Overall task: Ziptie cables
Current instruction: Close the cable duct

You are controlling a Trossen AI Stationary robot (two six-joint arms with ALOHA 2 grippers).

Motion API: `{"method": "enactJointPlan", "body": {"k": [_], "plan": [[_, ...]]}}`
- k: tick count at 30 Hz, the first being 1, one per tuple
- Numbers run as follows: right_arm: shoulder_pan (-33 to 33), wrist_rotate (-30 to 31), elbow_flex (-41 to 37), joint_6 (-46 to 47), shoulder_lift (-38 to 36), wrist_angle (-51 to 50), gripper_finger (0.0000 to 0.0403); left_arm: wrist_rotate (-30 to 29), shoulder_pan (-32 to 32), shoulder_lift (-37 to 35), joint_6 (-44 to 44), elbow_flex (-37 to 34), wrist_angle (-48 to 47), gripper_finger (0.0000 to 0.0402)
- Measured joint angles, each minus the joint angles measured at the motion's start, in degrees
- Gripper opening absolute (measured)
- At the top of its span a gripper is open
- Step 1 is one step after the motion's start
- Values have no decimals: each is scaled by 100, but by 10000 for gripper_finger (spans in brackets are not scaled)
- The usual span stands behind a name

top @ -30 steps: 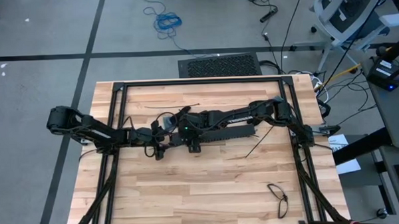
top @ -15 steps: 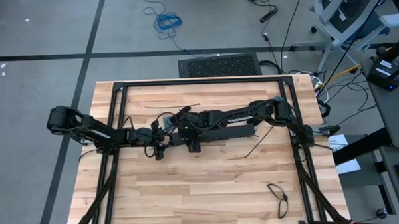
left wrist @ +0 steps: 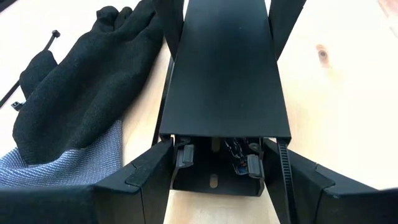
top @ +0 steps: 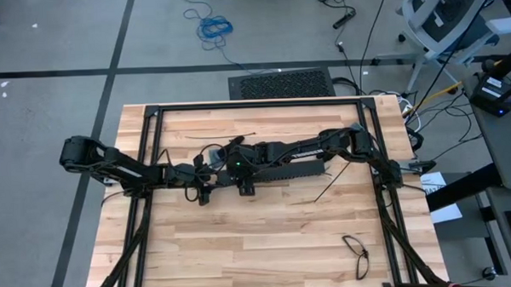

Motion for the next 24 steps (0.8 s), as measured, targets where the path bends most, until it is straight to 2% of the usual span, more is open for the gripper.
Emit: {"method": "enactJointPlan", "body": {"k": [10, 19, 24], "plan": [[-6, -13, 0, -4, 4, -62, 242, -3, 2, 0, 27, 42, 4, 222], [-5, -3, 15, 6, 4, -57, 242, -140, 2, 2, 558, 42, 74, 222], [-7, 26, 16, -4, 4, -64, 242, -165, 2, 2, 732, 42, 93, 252]]}}
